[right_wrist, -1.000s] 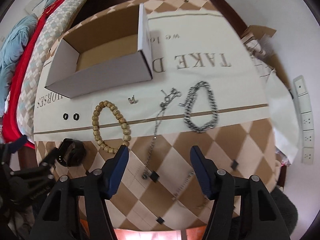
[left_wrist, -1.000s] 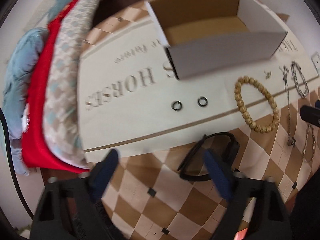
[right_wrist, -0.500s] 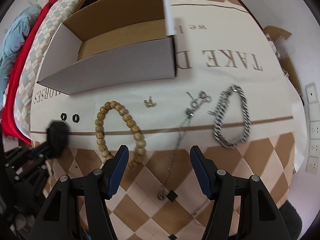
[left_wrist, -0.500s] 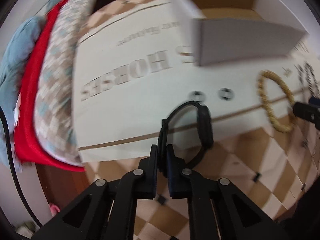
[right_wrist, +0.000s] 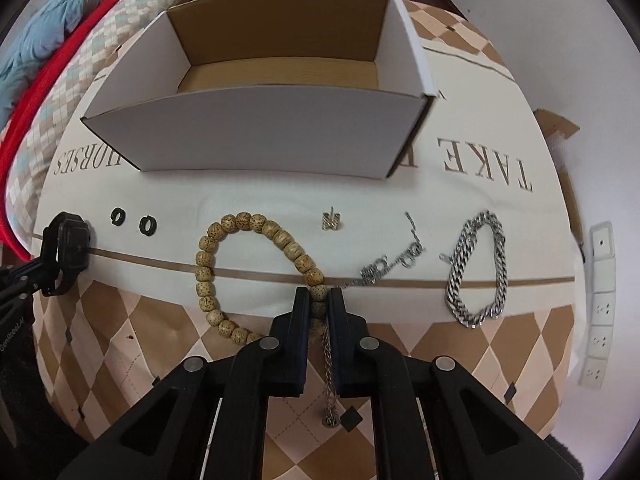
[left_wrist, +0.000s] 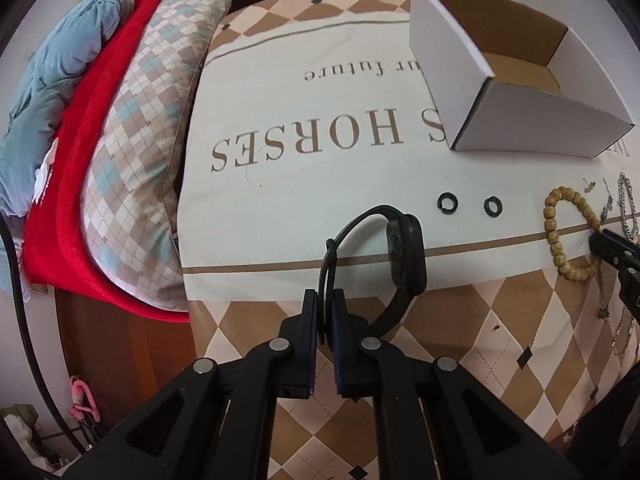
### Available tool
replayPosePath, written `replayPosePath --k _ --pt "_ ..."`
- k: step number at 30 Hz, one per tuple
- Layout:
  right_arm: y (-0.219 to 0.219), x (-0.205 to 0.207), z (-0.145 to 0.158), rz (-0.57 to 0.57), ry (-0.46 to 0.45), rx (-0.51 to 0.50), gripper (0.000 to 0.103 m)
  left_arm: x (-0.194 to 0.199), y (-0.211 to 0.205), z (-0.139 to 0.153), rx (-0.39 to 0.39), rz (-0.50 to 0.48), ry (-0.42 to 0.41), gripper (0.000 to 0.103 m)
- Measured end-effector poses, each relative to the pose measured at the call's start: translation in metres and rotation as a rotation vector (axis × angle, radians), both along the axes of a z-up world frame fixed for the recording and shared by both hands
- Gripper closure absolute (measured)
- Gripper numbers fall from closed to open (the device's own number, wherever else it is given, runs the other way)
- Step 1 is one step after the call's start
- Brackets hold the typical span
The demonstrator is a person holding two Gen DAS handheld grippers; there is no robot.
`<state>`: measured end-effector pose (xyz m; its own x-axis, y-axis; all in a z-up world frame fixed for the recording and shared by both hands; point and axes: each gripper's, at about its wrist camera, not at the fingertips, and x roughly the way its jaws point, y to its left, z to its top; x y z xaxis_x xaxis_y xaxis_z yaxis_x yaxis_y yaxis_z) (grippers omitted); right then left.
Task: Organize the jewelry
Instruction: 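Carry the watch band into the box with the left tool while the right tool drops the bead bracelet in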
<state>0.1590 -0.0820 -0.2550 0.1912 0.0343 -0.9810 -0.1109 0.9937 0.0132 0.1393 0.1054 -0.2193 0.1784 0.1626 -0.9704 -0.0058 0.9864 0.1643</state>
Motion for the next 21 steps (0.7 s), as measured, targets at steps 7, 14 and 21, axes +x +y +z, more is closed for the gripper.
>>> replayPosePath --k 7,14,21 --pt "-0.021 -0.012 0.047 -0.053 -0.111 0.058 0.094 -0.005 -0.008 0.024 -0.014 -0.004 -0.043 0.099" --pt "-0.050 0.003 0.102 -0.030 -0.221 0.083 0.094 -0.005 -0.021 0.057 -0.020 -0.007 -0.114 0.099" --pt "-0.058 0.008 0.153 -0.030 -0.313 0.108 0.094 0.006 -0.040 0.087 -0.072 0.011 -0.177 0.099"
